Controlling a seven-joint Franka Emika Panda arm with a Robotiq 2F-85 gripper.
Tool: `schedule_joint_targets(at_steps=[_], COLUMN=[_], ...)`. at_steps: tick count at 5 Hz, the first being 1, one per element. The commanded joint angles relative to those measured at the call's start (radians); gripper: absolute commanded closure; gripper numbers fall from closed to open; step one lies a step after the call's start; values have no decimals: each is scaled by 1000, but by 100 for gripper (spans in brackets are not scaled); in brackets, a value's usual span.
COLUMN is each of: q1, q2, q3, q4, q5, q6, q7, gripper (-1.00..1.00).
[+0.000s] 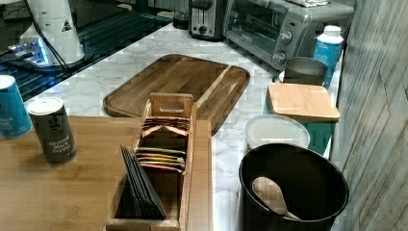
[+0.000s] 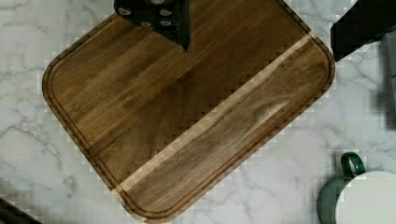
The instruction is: Open the drawer.
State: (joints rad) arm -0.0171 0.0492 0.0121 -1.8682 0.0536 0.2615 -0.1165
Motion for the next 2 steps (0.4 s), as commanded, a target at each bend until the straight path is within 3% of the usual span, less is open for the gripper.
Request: schedule_joint_targets(at_steps=[1, 2], q1=[-16, -35], q2=[-145, -183], q3=[-13, -46], q4=[-257, -315], q5=[33, 70], q6=[195, 210], q7=[-364, -631], gripper=[-100, -100])
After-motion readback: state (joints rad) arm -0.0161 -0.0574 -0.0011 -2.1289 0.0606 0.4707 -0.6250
